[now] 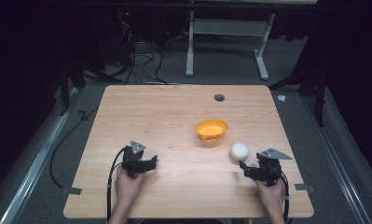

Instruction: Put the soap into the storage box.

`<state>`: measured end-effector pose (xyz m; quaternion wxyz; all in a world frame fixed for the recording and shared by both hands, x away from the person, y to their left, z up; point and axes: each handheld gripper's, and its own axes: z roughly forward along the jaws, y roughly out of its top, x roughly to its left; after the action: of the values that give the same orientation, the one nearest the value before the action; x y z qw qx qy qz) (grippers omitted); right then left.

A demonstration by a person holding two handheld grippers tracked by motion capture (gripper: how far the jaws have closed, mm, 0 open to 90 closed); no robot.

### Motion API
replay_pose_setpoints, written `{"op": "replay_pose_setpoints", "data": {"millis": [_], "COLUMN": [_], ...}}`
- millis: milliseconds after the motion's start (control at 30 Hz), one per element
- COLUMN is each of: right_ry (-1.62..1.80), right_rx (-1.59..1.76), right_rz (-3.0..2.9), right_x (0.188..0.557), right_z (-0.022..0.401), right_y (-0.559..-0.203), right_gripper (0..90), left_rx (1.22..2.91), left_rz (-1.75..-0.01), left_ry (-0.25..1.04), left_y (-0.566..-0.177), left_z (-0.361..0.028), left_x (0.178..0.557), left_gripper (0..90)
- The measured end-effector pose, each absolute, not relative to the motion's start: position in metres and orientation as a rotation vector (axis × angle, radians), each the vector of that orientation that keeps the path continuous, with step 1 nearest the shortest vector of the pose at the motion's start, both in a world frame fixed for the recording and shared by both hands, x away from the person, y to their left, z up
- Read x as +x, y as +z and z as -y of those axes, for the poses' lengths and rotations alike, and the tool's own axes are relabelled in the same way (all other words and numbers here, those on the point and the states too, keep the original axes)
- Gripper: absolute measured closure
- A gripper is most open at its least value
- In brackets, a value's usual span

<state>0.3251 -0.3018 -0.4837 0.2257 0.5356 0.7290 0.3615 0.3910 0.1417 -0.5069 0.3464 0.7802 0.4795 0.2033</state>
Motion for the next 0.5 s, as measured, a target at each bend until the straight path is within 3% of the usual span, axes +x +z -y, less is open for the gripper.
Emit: {"op": "replay_pose_setpoints", "data": {"millis": [500], "right_ry": [0.965], "right_rx": [1.469], "right_rz": [-2.048], "right_x": [0.35], "right_z": [0.285], "right_y": [-0.484], "right_gripper": [14.8], "left_rx": [2.025], "left_rz": [-1.244], "left_ry": [0.525], "left_y": [-0.507], "left_z": [-0.142], "left_x": [0.391], "left_gripper": [22.9]}}
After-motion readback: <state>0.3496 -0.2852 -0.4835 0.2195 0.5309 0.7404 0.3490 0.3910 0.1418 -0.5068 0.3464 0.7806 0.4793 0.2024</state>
